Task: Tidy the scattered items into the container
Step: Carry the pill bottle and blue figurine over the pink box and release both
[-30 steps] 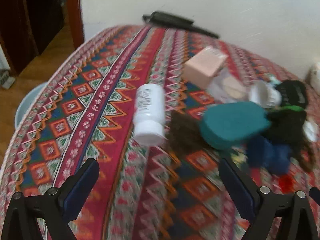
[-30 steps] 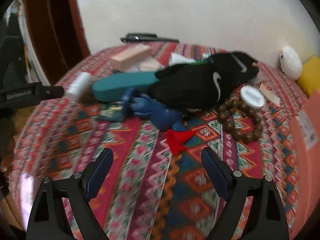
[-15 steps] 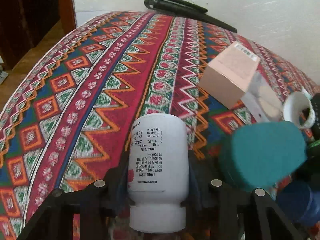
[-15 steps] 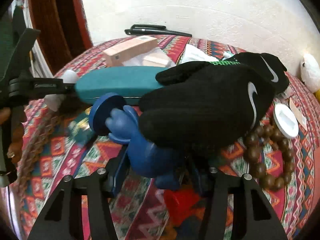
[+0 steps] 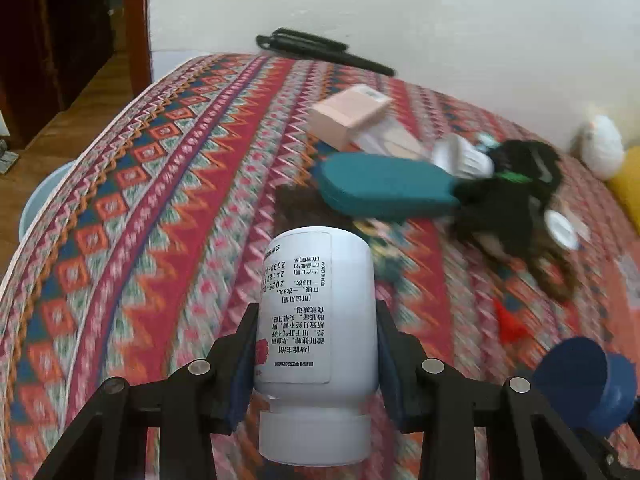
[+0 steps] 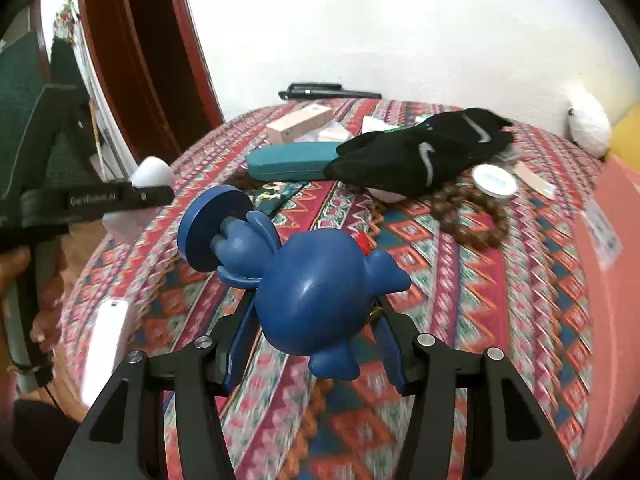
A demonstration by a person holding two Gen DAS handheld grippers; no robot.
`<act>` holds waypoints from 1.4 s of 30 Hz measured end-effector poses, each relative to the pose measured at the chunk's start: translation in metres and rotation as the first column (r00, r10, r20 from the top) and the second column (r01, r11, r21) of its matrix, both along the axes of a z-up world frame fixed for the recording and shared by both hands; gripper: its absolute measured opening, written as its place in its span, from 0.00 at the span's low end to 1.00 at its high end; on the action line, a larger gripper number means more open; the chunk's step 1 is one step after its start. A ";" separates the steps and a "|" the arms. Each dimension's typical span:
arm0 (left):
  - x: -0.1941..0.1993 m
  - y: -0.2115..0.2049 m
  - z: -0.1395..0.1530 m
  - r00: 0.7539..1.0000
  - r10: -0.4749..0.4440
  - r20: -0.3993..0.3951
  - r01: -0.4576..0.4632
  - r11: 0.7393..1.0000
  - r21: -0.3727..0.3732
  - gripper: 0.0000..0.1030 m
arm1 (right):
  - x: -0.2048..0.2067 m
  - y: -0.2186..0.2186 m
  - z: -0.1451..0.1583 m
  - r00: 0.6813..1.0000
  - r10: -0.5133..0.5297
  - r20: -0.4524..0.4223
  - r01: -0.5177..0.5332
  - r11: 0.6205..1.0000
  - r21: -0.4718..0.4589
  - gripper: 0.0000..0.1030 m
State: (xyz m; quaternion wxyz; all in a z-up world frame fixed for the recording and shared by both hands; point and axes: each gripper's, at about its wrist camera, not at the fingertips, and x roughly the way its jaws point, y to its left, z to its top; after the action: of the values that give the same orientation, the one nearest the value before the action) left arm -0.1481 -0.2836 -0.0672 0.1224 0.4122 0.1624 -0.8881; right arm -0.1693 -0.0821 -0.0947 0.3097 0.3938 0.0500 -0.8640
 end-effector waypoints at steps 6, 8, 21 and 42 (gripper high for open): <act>0.050 0.067 0.023 0.997 -0.069 -0.039 0.068 0.997 -0.029 0.42 | 0.060 0.045 0.027 0.999 -0.023 -0.036 0.022 1.000 -0.017 0.56; 0.068 0.095 0.031 0.993 -0.102 -0.053 0.099 0.994 -0.041 0.42 | 0.081 0.064 0.035 0.998 -0.038 -0.046 0.037 0.999 -0.022 0.56; 0.151 0.220 0.064 0.950 -0.291 -0.117 0.281 0.955 -0.096 0.42 | 0.188 0.199 0.056 0.976 -0.210 -0.062 0.207 0.977 -0.048 0.56; 0.140 0.421 0.095 0.762 -0.633 -0.138 0.616 0.774 -0.146 0.42 | 0.230 0.382 0.085 0.833 -0.545 -0.100 0.537 0.838 -0.093 0.56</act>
State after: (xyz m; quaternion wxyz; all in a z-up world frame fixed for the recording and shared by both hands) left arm -0.0085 0.1378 0.0274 -0.1765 0.3549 -0.0149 -0.9180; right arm 0.0606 0.2999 -0.0092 0.0610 0.3284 -0.0708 -0.9399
